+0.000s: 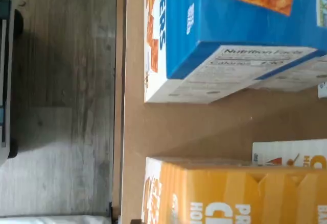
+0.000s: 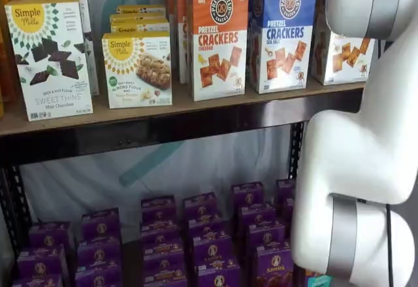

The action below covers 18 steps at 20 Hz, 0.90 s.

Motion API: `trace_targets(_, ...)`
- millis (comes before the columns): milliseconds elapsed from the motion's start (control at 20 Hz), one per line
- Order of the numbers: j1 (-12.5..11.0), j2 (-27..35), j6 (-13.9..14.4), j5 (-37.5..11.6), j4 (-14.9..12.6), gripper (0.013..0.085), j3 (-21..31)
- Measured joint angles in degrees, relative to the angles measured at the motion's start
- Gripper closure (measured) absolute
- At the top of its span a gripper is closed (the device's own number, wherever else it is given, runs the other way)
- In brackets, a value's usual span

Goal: Retrieve the yellow and white box located on the top shelf, the sixth one from the left

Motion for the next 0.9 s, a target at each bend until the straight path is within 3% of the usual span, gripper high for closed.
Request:
trace_targets(450, 0.73, -2.34, -0.51, -2.56, -1.82, 0.0130, 4.41)
trace_targets(700, 0.34, -2.94, -0.79, -2.93, -1.46, 0.0130, 5.45)
trace_targets(900, 0.10, -3.03, -0.86, -2.74, -1.10, 0.0250, 5.53)
